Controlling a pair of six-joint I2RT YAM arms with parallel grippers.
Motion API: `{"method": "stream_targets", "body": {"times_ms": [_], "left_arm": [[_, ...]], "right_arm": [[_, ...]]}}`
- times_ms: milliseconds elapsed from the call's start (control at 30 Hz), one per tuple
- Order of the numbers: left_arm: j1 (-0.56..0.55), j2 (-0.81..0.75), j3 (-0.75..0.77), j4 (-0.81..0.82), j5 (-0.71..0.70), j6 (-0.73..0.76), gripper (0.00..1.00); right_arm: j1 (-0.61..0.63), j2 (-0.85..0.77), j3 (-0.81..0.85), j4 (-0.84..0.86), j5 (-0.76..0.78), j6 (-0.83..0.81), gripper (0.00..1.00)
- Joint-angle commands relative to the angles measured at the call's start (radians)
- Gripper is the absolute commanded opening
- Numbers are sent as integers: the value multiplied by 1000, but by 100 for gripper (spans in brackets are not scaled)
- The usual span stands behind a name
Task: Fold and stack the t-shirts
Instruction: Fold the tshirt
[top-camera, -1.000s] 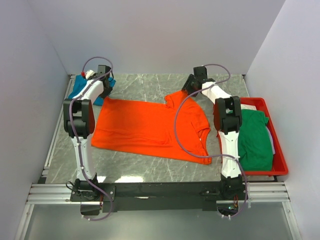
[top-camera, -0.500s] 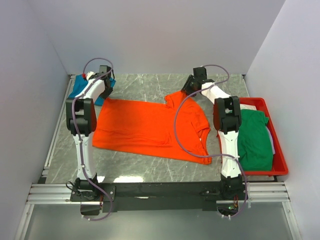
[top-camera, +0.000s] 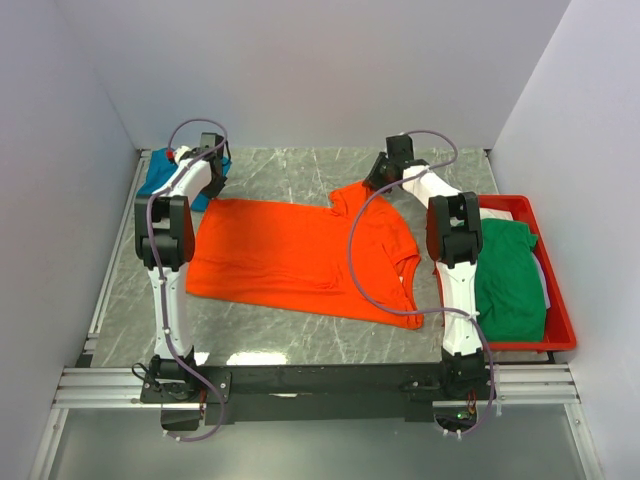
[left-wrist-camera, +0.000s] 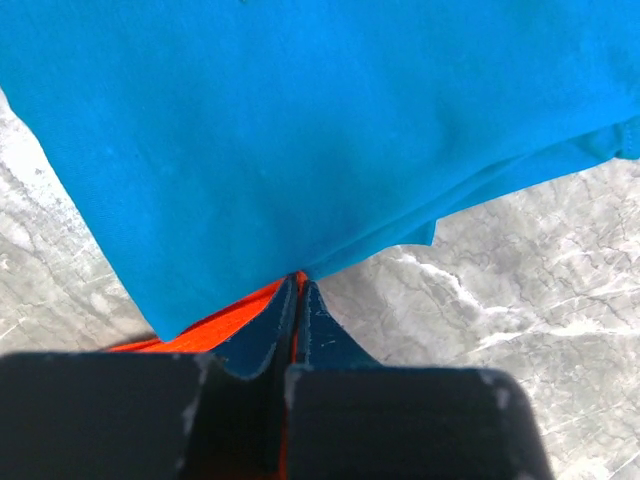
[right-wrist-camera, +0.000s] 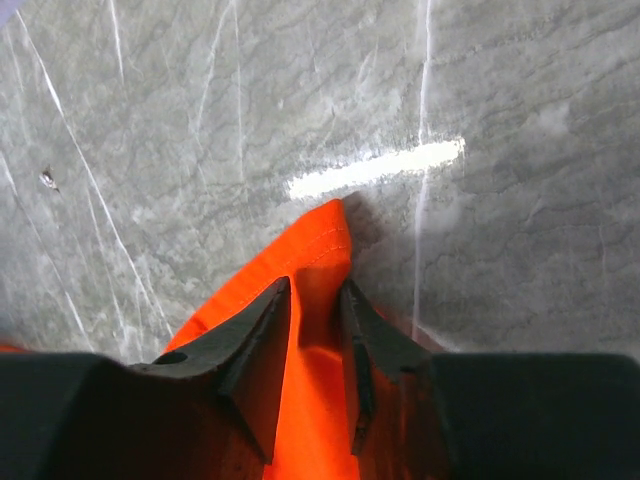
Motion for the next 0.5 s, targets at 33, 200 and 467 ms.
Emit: {"method": "stream_targets", "body": {"times_ms": [33,200,467], "left_arm": [[-4,-15,34,6,14,8,0],[-4,-61,-6,49,52,38,1],[6,-101,-41,72,71,64,0]], "right_arm": [[-2,-15,-30,28,-10,1,26],[-12,-77,-50,28,-7,0,1],[-22,-209,-124,41,16,-19,0]]}}
